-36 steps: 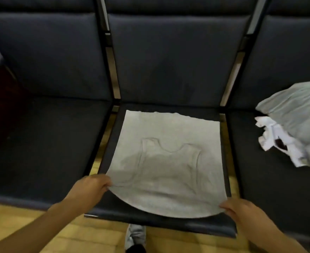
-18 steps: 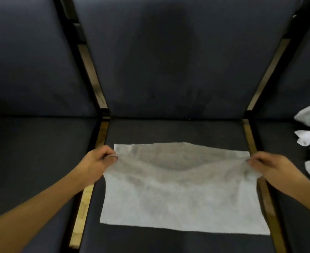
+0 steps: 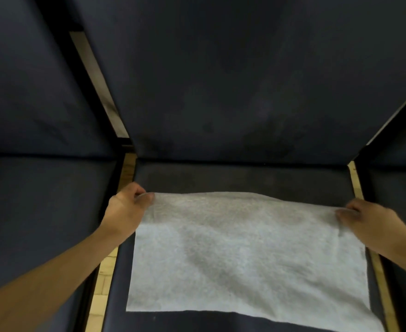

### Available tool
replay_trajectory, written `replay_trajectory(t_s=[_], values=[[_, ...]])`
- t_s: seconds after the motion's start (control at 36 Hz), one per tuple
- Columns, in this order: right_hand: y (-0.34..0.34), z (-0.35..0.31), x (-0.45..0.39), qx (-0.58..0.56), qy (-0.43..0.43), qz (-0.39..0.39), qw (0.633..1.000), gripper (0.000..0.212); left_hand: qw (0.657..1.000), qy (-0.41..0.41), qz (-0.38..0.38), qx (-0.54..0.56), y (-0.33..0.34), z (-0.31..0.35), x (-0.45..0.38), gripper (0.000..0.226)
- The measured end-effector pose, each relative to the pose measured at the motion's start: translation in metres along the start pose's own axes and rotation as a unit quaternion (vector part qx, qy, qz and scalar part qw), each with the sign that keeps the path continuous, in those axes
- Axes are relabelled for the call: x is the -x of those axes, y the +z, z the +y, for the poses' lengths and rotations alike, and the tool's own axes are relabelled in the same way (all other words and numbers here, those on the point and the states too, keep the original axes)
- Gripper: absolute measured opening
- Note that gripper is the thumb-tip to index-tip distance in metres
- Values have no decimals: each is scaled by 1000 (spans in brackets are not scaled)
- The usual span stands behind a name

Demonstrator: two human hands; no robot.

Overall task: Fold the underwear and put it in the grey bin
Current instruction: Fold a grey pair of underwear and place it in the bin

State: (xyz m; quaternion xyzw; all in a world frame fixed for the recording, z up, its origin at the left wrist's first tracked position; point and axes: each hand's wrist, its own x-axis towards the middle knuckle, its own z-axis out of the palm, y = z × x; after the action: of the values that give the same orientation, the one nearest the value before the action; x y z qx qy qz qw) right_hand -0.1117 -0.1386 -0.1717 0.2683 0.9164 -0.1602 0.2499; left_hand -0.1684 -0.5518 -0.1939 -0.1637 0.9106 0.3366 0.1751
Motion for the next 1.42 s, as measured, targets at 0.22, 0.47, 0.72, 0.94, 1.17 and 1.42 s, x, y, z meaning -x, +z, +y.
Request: replay_trajectory(t_s=[0.22, 0.47, 0.72, 0.94, 1.17, 1.42], values=[[32, -91, 30, 110, -320, 84, 937, 46, 928, 319, 37, -187, 59, 39, 78, 28], [62, -81, 44, 109, -218, 32, 969, 52, 837, 435, -48, -327, 80, 7, 68, 83], [81, -68, 101, -75, 22, -54, 995, 49, 986, 14, -31, -163, 68, 32, 90, 54], [100, -70, 105, -244, 145, -62, 957, 44, 968, -185, -144, 91, 64, 25, 92, 43], [92, -60, 118, -305, 70, -66, 947, 19, 941, -143, -237, 194, 44, 15, 99, 17], [93, -49, 121, -463, 47, -140, 874, 15, 924, -116, -226, 286, 35, 5, 107, 37]])
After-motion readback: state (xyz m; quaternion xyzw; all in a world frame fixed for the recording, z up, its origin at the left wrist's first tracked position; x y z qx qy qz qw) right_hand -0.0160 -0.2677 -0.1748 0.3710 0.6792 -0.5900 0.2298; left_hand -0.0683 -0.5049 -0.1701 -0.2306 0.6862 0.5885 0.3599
